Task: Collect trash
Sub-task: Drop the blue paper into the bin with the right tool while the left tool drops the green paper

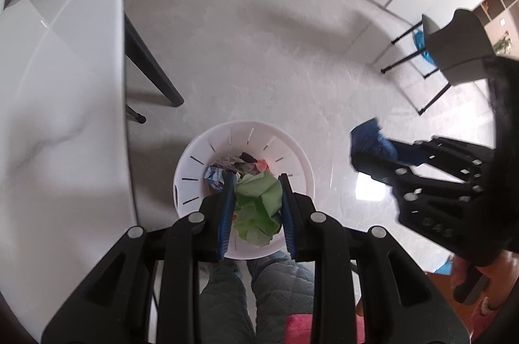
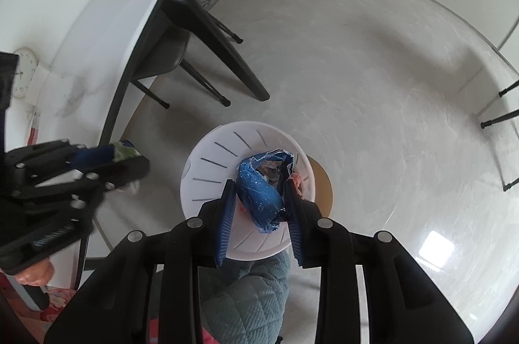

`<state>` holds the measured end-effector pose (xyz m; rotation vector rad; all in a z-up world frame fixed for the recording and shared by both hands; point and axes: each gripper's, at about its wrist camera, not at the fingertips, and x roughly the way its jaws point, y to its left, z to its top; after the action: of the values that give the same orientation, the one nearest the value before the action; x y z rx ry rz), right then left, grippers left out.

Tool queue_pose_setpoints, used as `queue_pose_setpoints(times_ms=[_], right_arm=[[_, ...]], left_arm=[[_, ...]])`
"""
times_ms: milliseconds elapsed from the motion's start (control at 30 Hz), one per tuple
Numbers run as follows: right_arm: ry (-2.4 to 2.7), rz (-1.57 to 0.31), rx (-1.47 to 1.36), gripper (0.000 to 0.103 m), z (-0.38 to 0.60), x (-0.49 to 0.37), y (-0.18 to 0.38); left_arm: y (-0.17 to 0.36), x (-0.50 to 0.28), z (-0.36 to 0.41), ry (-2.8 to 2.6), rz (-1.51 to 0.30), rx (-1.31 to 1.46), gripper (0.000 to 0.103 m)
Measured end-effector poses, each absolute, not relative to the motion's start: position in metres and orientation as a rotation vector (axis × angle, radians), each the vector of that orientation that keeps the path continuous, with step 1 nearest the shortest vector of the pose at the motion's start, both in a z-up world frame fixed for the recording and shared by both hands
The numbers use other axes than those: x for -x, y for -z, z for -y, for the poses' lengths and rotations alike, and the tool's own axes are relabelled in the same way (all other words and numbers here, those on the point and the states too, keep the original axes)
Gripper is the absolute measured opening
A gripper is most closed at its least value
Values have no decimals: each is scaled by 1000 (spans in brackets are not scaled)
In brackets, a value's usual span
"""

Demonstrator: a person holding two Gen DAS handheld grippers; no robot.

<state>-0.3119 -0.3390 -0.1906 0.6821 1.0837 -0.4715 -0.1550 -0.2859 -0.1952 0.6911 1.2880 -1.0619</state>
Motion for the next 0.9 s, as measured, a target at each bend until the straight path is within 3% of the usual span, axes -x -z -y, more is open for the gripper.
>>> queue_pose_setpoints(times_ms=[333,567,667,733,833,900], right_arm=[[512,-1138,-717,31,348,328,234],[513,-1162,-747,31,352,336,253],[512,-1162,-751,31,355,335,253],[512,-1160,-753,31,356,334,250],[516,-1155,-757,32,359,333,248],[518,-1150,-760,32,359,333,248]], left_arm=[[287,168,291,1040,-1379,-770,27],[303,173,294,1031,-1406,-788,27],[299,173,294,1033,-1375,-801,42],[288,174,294,1038,-1354,-806,65],[270,176,294,1053,-1330,-801,86],[259,178,294,1069,-1321,-796,90]])
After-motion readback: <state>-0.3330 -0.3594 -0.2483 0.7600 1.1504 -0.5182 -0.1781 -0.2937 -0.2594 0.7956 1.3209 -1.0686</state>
